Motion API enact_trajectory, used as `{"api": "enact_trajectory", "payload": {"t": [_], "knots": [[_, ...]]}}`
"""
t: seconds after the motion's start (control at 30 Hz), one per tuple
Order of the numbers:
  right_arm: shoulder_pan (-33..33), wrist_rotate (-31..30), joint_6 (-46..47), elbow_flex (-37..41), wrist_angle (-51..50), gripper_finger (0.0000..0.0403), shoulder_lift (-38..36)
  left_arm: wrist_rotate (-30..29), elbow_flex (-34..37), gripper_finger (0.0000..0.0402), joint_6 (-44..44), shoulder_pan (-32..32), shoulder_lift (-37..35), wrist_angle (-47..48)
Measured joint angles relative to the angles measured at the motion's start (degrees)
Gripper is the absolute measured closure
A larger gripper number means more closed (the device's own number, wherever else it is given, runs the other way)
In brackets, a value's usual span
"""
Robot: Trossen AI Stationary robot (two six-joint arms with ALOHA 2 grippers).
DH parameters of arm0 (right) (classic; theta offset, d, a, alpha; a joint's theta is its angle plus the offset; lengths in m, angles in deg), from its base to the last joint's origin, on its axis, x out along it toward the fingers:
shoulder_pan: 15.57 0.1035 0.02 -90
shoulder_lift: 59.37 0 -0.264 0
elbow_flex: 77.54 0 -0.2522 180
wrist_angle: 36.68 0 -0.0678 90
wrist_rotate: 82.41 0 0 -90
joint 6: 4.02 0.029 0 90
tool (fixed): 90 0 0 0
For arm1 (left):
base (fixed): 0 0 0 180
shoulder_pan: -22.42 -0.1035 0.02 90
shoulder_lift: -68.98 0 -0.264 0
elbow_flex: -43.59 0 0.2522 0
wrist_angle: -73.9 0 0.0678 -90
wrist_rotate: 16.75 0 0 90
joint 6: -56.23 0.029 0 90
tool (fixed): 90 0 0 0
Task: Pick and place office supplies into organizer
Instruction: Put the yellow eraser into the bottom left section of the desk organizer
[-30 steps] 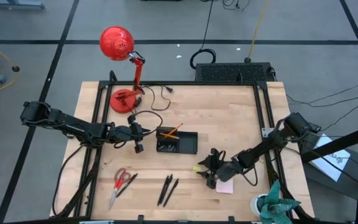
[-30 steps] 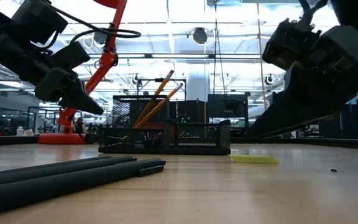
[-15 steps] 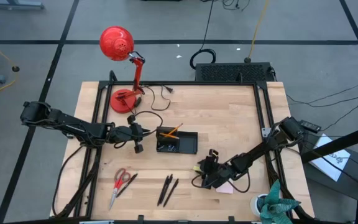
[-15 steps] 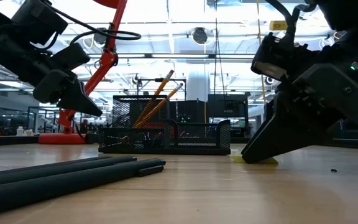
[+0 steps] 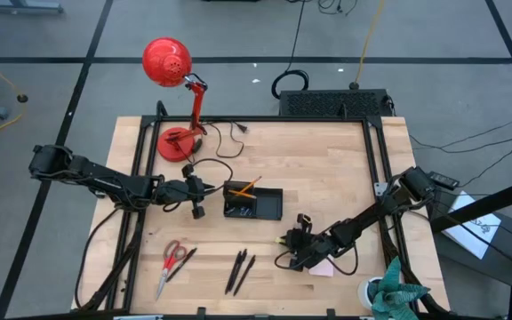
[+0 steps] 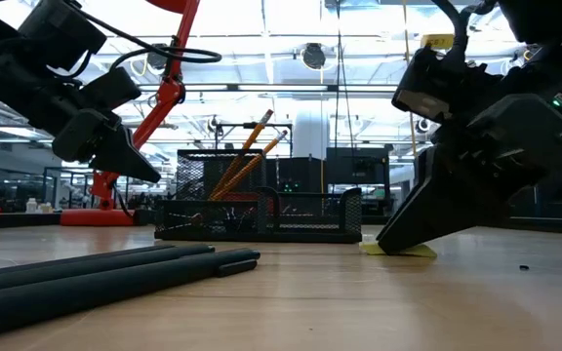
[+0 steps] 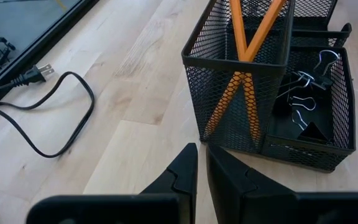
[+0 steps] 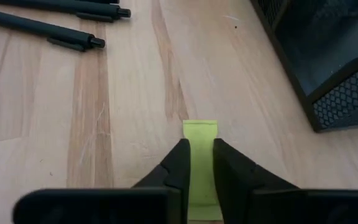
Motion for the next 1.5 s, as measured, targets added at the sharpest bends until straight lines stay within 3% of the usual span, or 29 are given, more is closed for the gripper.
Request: {"api": "enact_trajectory", "payload": {"t": [0.23, 0.67, 0.9, 1.13, 1.27, 1.5], "knots": [[-0.9, 1.2, -3.6, 0.2, 1.0, 0.0353, -2.2, 0.0, 0.0, 0.0360, 0.0, 0.0, 0.0, 0.0], [-3.6, -0.8, -17.5, 0.1, 4.6, 0.0357, -16.1, 0.0, 0.0, 0.0360, -0.2, 0.0, 0.0, 0.0], [-3.8, -1.7, -16.5, 0.1, 5.2, 0.0357, -12.2, 0.0, 0.0, 0.0360, -0.2, 0.0, 0.0, 0.0], [-6.7, -1.5, -22.2, 0.1, 15.2, 0.0357, -7.7, 0.0, 0.0, 0.0360, -0.2, 0.0, 0.0, -0.1], [-9.6, 4.2, -25.1, -1.8, 16.8, 0.0358, -6.2, 0.0, 0.0, 0.0360, 0.5, 0.0, 0.0, -0.1], [-13.7, 7.9, -31.0, -10.3, 13.2, 0.0358, -1.3, -0.1, 0.0, 0.0360, 0.7, 0.0, 0.0, -0.1]]}}
